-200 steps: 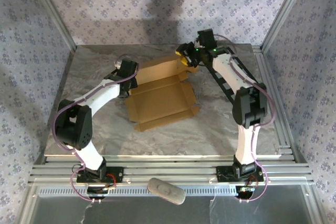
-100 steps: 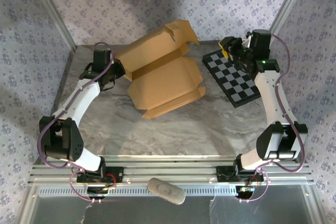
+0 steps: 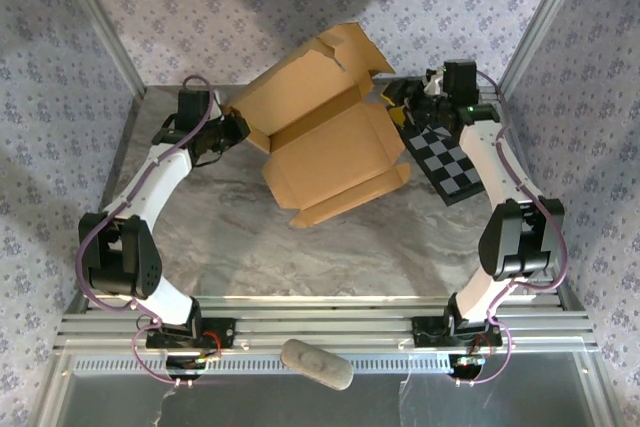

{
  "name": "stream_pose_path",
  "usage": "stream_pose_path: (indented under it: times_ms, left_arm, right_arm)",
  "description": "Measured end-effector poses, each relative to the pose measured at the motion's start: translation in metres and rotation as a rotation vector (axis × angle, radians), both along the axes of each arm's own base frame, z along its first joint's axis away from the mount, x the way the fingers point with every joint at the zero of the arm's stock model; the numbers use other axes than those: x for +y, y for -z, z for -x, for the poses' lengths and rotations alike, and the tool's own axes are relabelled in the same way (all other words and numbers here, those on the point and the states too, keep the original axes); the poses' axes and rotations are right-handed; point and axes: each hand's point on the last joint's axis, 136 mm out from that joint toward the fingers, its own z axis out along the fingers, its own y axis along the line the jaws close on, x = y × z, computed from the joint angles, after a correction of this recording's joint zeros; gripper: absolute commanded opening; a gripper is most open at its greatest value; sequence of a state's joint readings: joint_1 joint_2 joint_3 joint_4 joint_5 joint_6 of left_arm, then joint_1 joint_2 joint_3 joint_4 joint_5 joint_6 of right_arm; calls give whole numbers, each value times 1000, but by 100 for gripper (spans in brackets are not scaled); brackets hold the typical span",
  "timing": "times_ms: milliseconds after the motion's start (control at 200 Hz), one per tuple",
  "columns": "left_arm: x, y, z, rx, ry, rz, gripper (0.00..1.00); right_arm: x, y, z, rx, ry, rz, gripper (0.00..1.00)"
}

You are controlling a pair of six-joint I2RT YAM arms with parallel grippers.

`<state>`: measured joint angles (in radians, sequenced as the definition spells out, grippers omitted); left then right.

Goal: Fold the paper box

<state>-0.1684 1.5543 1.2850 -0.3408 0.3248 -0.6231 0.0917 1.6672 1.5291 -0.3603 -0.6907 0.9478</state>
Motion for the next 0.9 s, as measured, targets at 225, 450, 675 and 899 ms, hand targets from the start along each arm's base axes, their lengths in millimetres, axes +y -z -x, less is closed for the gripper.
stream_pose_path:
  times_ms: [225,450,675,899]
  left_arm:
    - [1,0,-2,16,-6,31,0]
    - [0,3,-3,32,-15,48,0]
    - [-2,2,-3,39,-17,69,0]
    - [-4,2,-2,44,-19,77,0]
  right_arm:
    - [14,-15,-1,-51,-36,-18,57]
    - [32,-23,2,-72,-72,-51,60]
    - [44,-35,-1,-93,-82,-62,61]
    - [72,-43,-6,-114,-117,-60,61]
